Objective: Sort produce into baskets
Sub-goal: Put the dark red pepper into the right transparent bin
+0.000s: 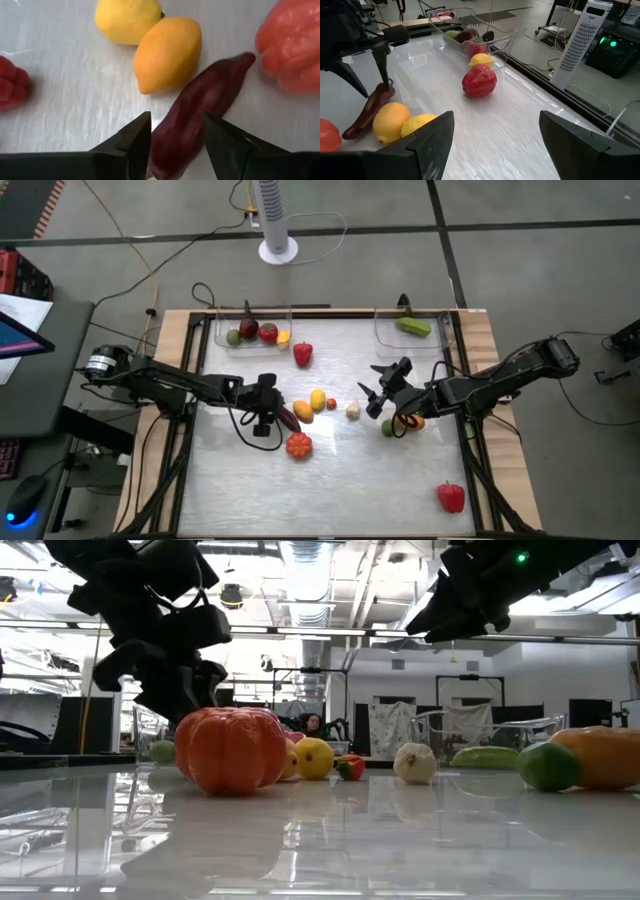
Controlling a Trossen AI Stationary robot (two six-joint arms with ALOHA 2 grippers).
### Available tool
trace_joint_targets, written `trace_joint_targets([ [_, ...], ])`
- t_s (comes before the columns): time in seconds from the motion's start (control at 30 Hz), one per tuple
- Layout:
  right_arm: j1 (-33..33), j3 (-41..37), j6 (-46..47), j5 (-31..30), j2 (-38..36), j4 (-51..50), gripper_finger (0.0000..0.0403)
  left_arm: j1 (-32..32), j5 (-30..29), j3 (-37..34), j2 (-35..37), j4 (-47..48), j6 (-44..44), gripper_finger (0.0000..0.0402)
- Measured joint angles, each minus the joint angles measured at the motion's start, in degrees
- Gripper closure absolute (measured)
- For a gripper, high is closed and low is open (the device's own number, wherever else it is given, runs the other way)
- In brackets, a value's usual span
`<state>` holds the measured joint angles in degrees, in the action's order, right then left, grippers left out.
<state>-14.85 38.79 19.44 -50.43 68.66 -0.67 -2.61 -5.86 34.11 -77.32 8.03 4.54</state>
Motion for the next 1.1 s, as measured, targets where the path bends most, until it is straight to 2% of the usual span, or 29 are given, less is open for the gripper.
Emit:
trace_joint_targets([
  [0.2,0.0,0.0,0.0,0.0,0.0,0.0,0.0082,0.0,4.0,-0.2,-0.7,0.0,-1.8,0.0183],
  [0.37,0.0,0.0,0.0,0.0,0.0,0.2,0.0082,0.0,1.2,-0.4,-3.5,0.4,0.8,0.0139],
  [0.5,0.0,0.0,0.0,0.0,0.0,0.2,0.0082,0.0,-0.7,-0.4,-6.3,0.4,4.5,0.0132],
  [0.67,0.0,0.0,0.0,0.0,0.0,0.1,0.0082,0.0,-0.6,-0.4,-7.1,0.0,5.7,0.0155],
  [0.9,0.0,0.0,0.0,0.0,0.0,0.1,0.0082,0.0,-1.2,-0.1,-6.9,0.7,5.8,0.0235],
  [1.03,0.0,0.0,-0.5,1.1,0.0,0.4,0.0082,0.0,-5.1,4.6,-6.4,9.1,7.1,0.0247],
  [1.1,0.0,0.0,-1.2,1.3,0.0,1.1,0.0082,0.0,-9.5,8.5,-6.0,15.8,8.3,0.0247],
])
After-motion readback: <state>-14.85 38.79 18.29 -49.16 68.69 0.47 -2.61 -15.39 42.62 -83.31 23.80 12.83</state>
